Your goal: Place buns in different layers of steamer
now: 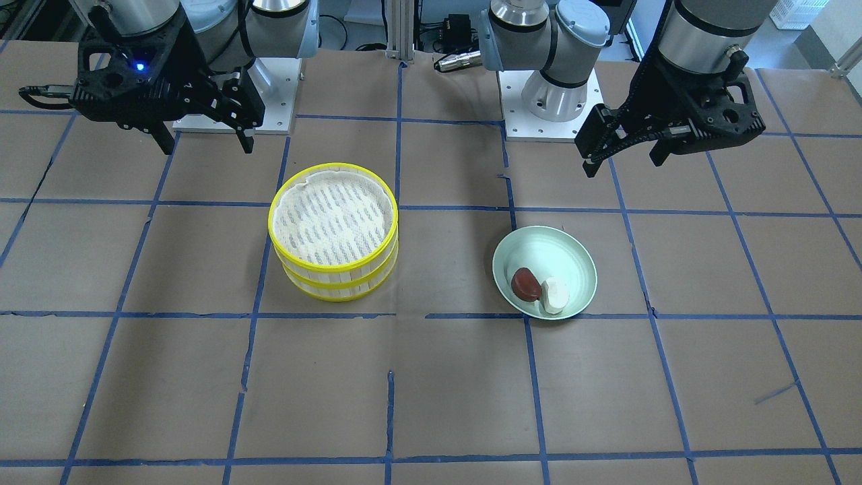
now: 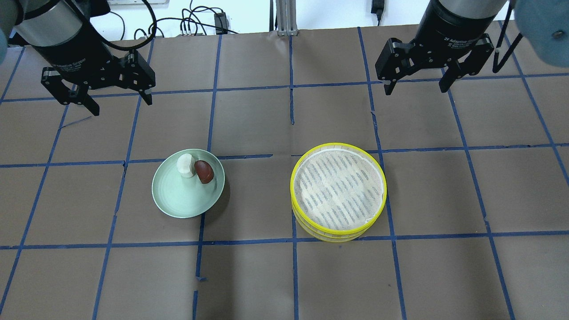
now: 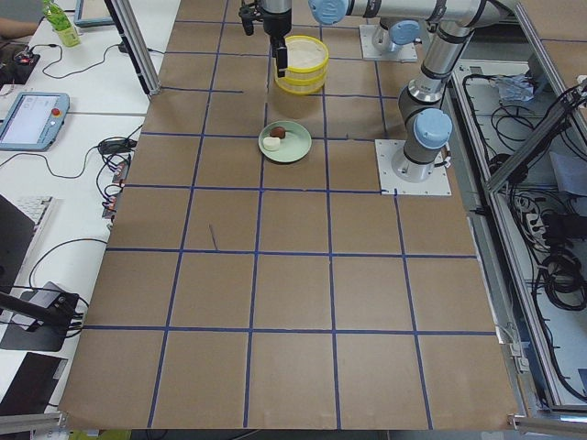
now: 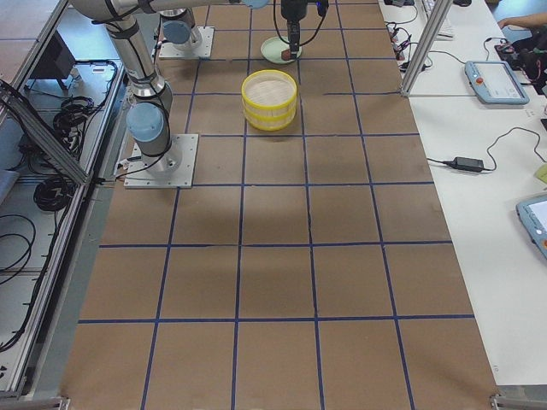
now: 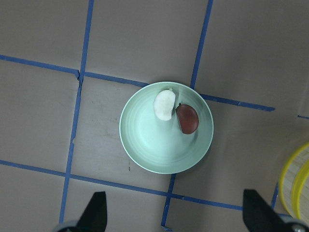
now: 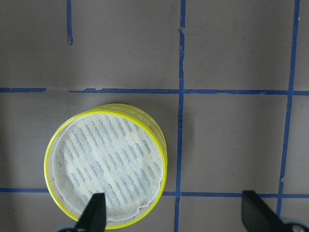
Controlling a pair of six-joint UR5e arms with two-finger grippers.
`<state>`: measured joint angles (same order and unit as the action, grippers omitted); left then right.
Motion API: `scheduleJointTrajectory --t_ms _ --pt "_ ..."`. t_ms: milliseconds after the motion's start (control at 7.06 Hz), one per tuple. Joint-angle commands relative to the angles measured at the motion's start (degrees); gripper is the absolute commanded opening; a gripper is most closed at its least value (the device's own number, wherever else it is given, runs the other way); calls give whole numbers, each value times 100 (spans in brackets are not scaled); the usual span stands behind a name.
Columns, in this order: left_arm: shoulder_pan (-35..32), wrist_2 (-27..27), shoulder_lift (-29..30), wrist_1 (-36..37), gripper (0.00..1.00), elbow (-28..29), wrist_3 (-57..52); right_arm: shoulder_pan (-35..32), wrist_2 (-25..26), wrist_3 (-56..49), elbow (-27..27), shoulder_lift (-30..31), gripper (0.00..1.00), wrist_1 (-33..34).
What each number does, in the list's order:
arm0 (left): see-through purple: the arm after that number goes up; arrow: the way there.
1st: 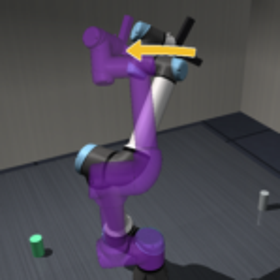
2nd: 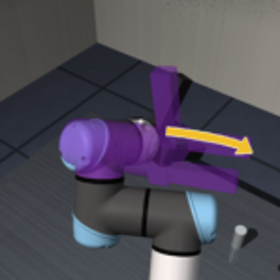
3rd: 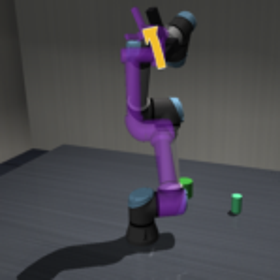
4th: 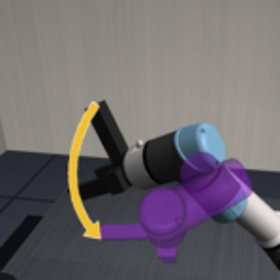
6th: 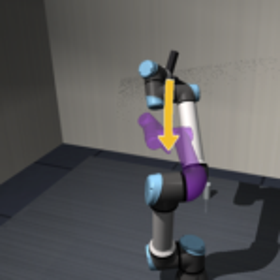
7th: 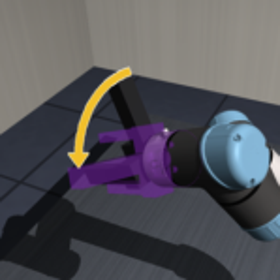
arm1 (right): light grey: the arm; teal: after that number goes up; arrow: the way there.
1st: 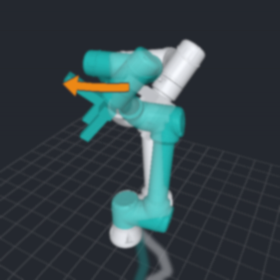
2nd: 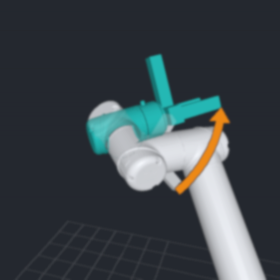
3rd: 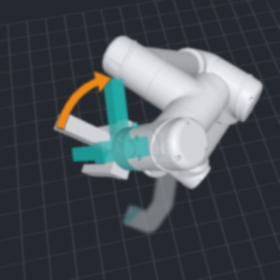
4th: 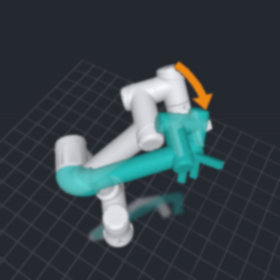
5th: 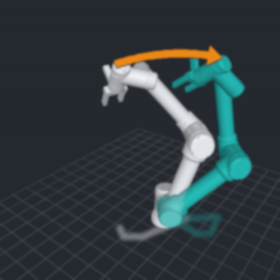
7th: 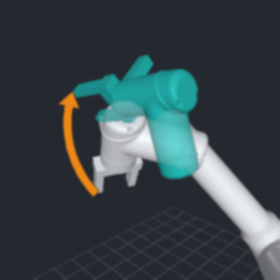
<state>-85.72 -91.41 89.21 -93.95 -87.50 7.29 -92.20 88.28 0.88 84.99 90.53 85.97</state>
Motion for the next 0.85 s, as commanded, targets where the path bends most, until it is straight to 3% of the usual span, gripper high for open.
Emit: scheduleJointTrajectory --t_ms 0,425,708 --pt "20 -52 -9 0 100 -239 -366 17 -4 -17 0 0 100 -1" --pt "47 -52 595 1578 100 -1276 -492 44 5 -9 0 0 100 -19" --pt "47 -69 1079 2010 100 -1392 -457 53 14 -17 0 0 100 -18"
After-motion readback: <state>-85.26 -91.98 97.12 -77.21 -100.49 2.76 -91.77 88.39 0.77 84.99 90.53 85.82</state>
